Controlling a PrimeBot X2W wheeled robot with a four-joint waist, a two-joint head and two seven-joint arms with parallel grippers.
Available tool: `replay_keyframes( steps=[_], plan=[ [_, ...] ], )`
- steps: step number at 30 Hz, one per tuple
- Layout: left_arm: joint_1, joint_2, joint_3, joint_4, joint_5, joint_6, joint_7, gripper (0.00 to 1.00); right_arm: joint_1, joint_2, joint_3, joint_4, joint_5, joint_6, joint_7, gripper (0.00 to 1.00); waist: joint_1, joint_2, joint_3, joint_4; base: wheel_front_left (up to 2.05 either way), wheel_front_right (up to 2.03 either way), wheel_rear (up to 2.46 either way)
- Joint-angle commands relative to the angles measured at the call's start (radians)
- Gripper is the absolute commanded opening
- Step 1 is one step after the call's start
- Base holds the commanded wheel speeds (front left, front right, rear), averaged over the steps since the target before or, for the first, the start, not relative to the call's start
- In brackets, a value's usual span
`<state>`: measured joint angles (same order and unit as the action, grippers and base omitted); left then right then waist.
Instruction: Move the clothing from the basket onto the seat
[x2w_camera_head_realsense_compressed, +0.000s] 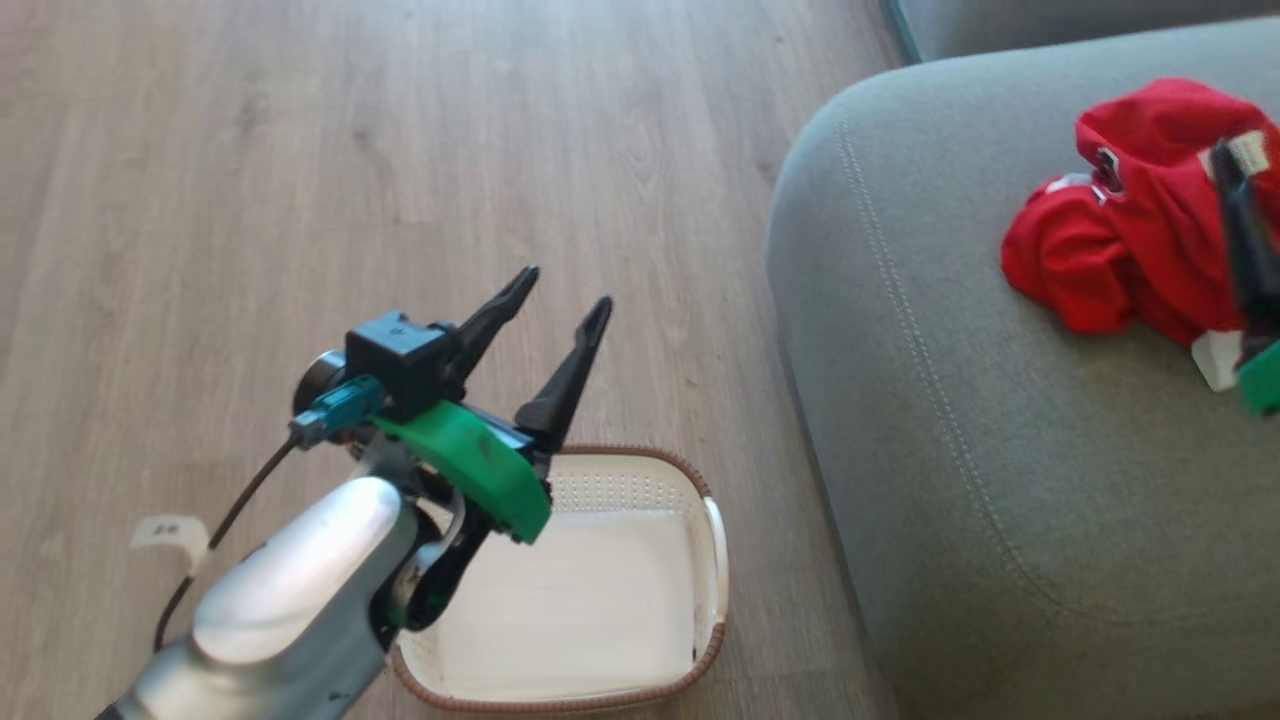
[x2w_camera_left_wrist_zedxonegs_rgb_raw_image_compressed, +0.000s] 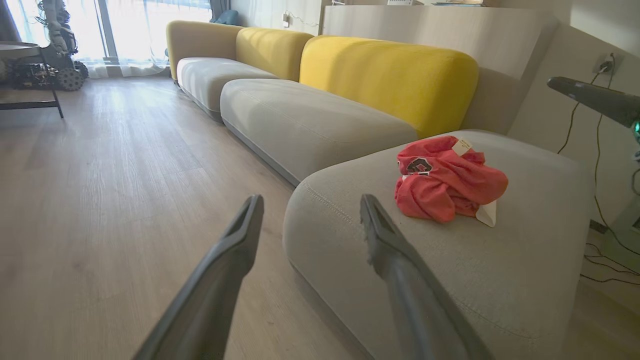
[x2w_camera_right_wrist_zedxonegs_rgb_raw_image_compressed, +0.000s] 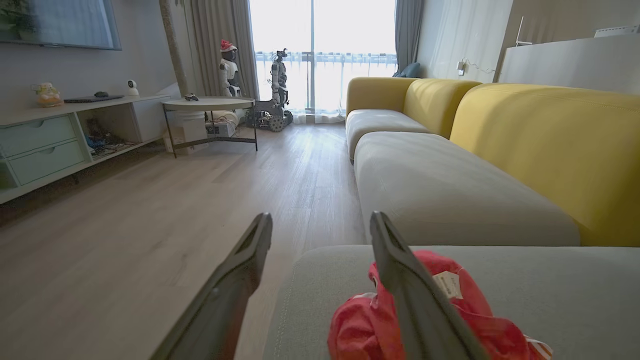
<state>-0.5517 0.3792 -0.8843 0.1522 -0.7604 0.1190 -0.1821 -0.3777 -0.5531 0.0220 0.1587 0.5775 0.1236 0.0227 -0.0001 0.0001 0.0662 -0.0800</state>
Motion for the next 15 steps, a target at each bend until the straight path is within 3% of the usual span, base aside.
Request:
replay_keyframes(
  steps=[1, 8, 15],
  plan=[
    [-0.026, 0.044, 0.059, -0.028, 0.01, 0.019, -0.018, 1.0, 0.035, 0.004, -0.027, -0.065, -0.026, 0.007, -0.013, 1.0, 0.0001, -0.0001, -0.016, 0.024, 0.0, 0.0, 0.0],
    [0.032, 0.079, 0.117, -0.044, -0.003, 0.073, -0.051, 1.0, 0.173, 0.117, -0.073, -0.196, -0.095, 0.007, -0.013, 1.0, 0.0001, -0.0001, -0.043, 0.064, 0.0, 0.0, 0.0],
    [0.098, 0.113, 0.172, -0.072, -0.007, 0.114, -0.068, 1.0, 0.26, 0.19, -0.073, -0.261, -0.126, 0.007, -0.026, 1.0, 0.0001, -0.0001, -0.052, 0.091, 0.0, 0.0, 0.0]
  ],
)
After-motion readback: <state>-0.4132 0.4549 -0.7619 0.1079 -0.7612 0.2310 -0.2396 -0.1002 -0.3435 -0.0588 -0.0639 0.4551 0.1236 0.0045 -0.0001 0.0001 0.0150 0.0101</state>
